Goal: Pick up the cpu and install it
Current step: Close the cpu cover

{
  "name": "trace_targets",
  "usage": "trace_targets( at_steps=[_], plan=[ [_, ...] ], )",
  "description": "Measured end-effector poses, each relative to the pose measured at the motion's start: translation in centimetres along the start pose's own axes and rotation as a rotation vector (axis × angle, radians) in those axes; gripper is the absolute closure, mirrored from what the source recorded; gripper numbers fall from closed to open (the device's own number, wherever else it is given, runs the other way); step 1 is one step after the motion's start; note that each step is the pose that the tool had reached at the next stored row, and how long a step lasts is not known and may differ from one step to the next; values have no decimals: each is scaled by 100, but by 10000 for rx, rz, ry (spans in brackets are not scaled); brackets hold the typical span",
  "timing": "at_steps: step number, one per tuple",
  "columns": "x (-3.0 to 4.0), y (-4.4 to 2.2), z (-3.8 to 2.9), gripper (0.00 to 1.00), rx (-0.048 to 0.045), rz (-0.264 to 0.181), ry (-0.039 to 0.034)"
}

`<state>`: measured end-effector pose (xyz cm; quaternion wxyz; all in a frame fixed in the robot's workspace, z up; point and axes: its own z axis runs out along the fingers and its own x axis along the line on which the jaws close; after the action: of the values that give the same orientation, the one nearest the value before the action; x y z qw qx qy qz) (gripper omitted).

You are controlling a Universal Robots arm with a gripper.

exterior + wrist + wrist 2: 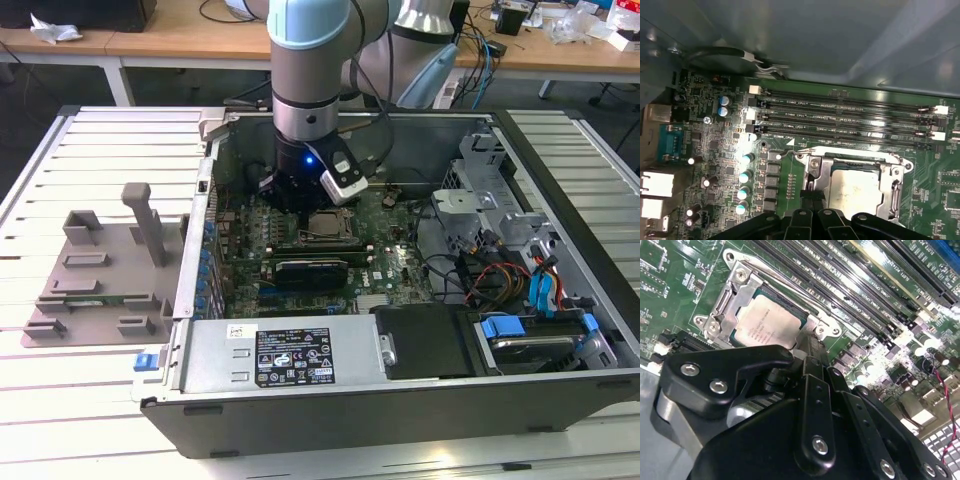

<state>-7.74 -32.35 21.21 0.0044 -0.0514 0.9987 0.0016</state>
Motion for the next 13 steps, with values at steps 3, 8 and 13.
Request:
trace_targets(
  at_steps=[3, 8, 13],
  plan=[
    [-1, 0, -74, 89, 0, 0, 0],
    [-12, 0, -185, 89, -1, -3, -2],
    [-199, -28, -184, 89, -8, 1, 76]
  ],
)
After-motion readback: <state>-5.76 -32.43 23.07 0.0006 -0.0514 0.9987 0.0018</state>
